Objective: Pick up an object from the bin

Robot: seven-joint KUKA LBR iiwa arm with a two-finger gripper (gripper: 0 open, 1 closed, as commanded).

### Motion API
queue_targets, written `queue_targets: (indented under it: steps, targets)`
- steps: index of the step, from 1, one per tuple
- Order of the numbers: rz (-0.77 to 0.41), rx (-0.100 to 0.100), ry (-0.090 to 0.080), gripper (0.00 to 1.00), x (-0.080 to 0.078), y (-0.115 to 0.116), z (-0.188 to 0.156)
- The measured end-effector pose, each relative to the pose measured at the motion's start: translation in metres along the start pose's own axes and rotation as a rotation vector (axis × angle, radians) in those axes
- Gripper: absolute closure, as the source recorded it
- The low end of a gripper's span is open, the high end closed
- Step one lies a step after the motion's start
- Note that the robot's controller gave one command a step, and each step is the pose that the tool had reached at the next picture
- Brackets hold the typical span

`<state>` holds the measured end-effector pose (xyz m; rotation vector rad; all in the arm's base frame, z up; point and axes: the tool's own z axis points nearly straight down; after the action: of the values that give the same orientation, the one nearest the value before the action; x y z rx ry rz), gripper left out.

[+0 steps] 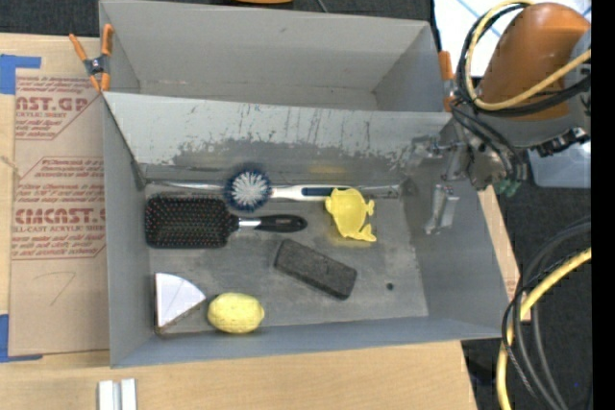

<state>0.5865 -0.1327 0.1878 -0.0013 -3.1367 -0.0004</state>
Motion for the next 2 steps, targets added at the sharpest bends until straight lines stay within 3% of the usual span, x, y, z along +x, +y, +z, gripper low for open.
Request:
queue_targets:
  steps: [1,2]
  targets:
    - [-0.001,0.001,-0.008,0.00,-0.002,0.001,-0.004]
    - [0.096,-0.001,-0.004,0.00,-0.004,0.053,0.119]
